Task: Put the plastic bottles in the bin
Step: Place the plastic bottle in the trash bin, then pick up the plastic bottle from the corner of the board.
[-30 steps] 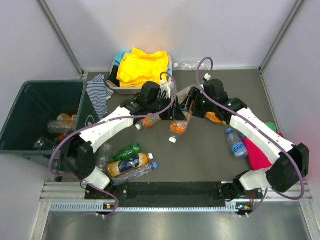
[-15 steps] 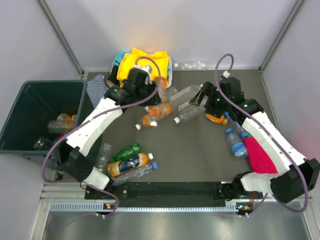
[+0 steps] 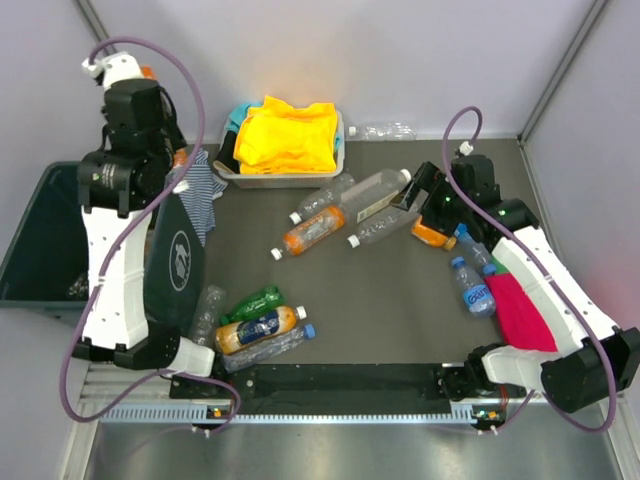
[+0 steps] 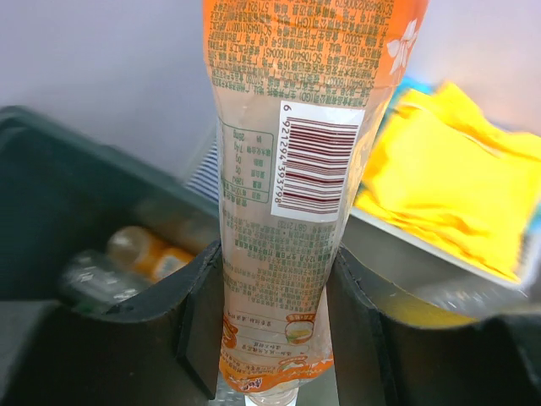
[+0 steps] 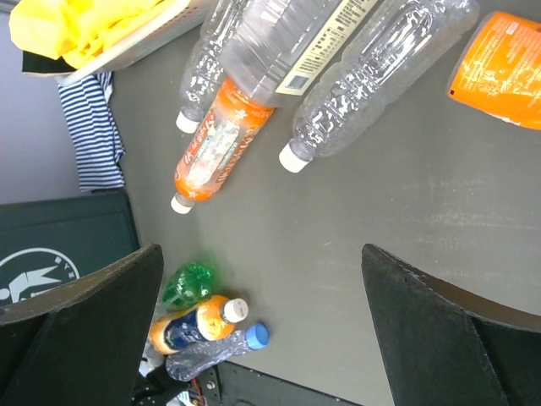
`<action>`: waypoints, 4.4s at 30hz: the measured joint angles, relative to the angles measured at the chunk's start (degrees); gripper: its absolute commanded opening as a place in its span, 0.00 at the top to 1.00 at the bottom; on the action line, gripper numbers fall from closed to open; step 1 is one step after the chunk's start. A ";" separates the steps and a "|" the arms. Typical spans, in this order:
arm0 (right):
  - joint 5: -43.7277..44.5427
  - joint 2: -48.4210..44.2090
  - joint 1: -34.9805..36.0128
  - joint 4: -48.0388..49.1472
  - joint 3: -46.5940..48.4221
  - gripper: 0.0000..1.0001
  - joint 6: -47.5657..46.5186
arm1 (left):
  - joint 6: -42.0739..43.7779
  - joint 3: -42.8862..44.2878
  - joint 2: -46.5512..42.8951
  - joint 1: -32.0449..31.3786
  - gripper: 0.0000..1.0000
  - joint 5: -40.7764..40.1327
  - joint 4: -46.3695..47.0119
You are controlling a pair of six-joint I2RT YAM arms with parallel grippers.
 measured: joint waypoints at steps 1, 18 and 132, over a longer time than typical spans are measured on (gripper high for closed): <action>0.00 0.07 0.00 -0.09 0.00 0.01 -0.02 | 0.46 0.39 -0.44 0.52 0.57 -1.99 -0.52; -1.90 6.10 -0.07 -0.61 1.01 0.01 -2.58 | 7.41 -9.68 -13.77 2.67 0.01 -28.85 -0.24; 19.30 14.71 37.81 21.79 7.23 0.87 -32.54 | -29.24 -58.07 -24.96 -0.59 0.01 43.08 33.42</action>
